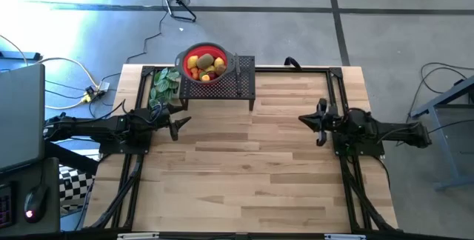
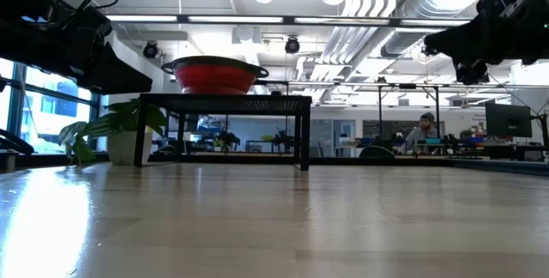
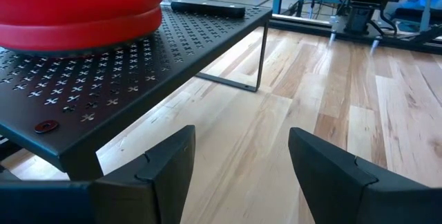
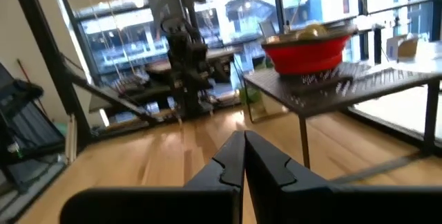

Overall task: Pick & Place Fruit
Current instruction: Return to Home Position

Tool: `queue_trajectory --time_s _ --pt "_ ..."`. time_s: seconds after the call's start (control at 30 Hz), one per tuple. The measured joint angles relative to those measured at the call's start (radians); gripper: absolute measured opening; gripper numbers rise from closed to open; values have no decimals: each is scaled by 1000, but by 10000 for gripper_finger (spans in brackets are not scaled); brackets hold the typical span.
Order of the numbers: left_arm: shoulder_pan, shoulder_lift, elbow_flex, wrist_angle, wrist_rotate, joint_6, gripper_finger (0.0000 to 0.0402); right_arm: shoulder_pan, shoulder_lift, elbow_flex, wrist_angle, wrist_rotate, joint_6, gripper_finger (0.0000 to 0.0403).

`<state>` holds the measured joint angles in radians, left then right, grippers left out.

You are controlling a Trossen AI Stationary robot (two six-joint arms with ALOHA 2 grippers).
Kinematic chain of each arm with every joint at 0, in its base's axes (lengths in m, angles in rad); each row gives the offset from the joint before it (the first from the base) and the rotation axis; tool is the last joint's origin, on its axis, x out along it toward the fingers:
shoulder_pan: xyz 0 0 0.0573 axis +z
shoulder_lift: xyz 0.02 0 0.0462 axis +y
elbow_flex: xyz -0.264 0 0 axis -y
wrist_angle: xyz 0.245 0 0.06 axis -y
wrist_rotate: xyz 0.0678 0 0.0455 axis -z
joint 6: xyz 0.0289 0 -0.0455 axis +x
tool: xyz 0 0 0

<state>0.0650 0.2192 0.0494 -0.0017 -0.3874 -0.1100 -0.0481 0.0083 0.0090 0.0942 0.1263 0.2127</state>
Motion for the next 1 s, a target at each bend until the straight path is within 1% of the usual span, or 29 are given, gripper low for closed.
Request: queue_trajectory --time_s 0.17,0.37,0.53,1.0 --pt "0 0 0 0 0 0 228 0 -2 0 -31 -21 -30 3" --pt "0 0 0 -10 0 22 228 0 1 -1 -60 -56 -29 3" --pt "0 0 1 -31 1 56 228 0 2 -1 -62 -57 -41 3" --pt "0 1 2 -45 3 87 228 0 10 -2 -65 -53 -67 3"
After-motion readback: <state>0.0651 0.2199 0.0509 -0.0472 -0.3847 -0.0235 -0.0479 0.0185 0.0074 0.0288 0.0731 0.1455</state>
